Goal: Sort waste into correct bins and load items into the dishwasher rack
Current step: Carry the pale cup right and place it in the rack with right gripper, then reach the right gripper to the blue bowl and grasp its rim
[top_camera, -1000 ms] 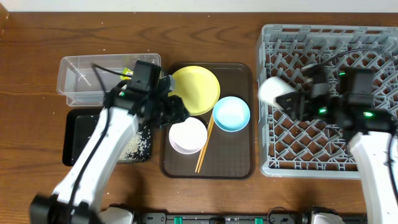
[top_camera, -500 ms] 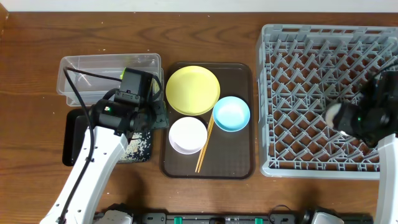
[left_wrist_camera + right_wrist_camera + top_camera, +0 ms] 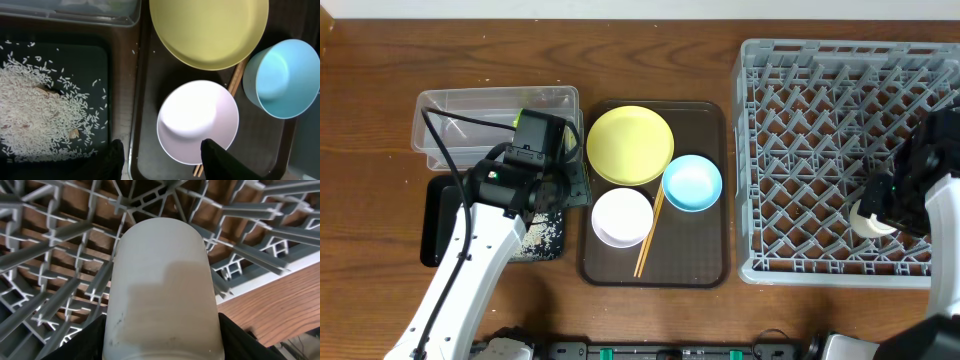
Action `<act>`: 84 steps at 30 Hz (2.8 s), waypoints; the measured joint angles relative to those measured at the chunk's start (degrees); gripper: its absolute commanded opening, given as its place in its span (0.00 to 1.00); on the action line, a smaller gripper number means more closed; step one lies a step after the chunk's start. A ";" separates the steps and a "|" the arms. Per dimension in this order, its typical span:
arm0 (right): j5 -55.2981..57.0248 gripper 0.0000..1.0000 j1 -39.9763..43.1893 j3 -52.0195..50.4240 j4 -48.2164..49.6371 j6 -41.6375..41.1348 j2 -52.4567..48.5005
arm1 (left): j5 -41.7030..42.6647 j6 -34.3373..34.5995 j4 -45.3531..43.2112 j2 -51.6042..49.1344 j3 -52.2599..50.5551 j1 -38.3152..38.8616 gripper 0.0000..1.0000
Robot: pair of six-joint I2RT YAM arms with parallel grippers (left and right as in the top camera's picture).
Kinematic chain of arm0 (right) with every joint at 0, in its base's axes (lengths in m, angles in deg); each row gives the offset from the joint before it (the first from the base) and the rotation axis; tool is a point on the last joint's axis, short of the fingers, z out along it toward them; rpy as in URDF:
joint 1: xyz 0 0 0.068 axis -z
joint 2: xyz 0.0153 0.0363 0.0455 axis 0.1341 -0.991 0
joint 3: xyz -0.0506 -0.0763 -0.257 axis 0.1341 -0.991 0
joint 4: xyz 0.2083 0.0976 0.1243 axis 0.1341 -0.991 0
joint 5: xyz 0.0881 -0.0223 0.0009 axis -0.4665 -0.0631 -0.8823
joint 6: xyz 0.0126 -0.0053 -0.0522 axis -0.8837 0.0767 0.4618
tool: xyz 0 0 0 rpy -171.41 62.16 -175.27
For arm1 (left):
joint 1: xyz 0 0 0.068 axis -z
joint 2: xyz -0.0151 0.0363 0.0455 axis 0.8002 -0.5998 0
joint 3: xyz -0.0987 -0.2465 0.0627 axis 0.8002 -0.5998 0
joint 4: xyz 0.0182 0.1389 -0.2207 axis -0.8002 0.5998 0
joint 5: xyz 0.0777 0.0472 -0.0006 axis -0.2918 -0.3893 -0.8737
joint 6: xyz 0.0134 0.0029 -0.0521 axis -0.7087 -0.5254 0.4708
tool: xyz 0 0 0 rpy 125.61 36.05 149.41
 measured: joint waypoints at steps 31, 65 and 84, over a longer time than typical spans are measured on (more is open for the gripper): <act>-30.95 0.76 -12.24 6.99 21.49 9.53 6.38 | -0.24 0.00 1.31 0.00 0.00 0.00 0.61; -14.34 0.18 -41.94 7.02 29.70 17.84 -27.21 | -0.87 -0.02 3.89 0.00 -0.04 -0.02 0.62; -14.14 0.01 -41.99 7.10 27.78 17.73 -27.08 | -0.87 0.00 3.89 0.00 -0.04 0.00 0.62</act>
